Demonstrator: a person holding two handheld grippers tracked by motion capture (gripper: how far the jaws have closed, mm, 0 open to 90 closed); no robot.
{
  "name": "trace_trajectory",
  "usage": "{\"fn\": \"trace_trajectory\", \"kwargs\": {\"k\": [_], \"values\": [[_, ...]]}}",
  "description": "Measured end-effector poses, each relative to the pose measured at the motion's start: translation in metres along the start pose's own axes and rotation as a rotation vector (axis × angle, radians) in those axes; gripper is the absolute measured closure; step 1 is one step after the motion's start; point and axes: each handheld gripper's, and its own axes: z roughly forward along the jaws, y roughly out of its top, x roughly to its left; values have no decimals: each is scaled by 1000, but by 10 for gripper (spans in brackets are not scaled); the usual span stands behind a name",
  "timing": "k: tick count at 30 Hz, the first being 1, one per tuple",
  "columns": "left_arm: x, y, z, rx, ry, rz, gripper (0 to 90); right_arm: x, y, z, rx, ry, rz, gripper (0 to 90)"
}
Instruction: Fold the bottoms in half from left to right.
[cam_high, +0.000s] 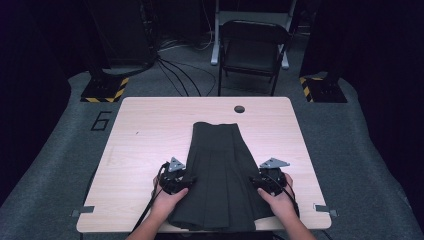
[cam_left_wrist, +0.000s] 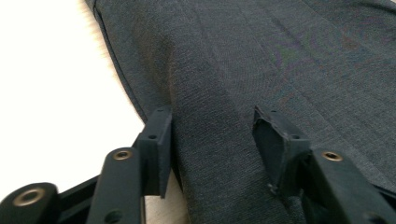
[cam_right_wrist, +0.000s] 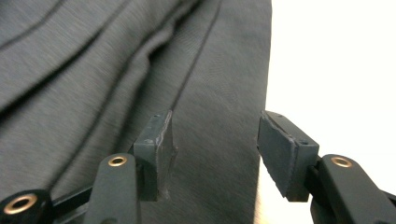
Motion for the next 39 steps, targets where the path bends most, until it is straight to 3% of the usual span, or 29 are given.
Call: {"fn": "trace_trajectory", "kwargs": {"k": [3, 6, 10, 12, 13, 14, 18, 21, 27, 28, 29, 31, 35, 38, 39], "values": [[1, -1, 0, 2, -7, 15, 567, -3, -3, 4, 22, -4, 15, 464], [0, -1, 2, -20, -11, -8, 633, -2, -5, 8, 45, 8, 20, 503], [-1, 0, 0, -10, -8, 5, 741, 0, -5, 9, 37, 17, 0, 661], [0, 1, -1, -4, -5, 11, 786, 5, -4, 10, 37, 42, 30, 766], [0, 2, -2, -5, -4, 6, 803, 4, -4, 10, 40, 48, -6, 801], [1, 3, -3, -1, -6, 7, 822, 8, -2, 11, 41, 45, -5, 844], [4, 4, -10, 18, 5, 35, 831, 14, 1, 11, 42, 79, -20, 899], [9, 4, -17, 16, -3, 23, 833, 21, 3, 11, 49, 135, -17, 900], [24, 1, -35, 45, 18, 59, 835, 52, 8, 15, 69, 178, -143, 900], [27, -1, -38, 45, 25, 60, 834, 58, 9, 15, 72, 184, -145, 892], [31, -2, -40, 52, 24, 57, 835, 63, 11, 16, 58, 169, -165, 777], [38, -4, -45, 52, 31, 58, 834, 66, 14, 16, 45, 131, -172, 672], [51, -9, -54, 60, 31, 39, 834, 57, 17, 18, 26, 66, -91, 553], [58, -12, -59, 61, 37, 27, 834, 52, 16, 23, 51, 94, -28, 532], [61, -13, -61, 60, 38, 22, 834, 52, 14, 24, 57, 102, -43, 532]]}}
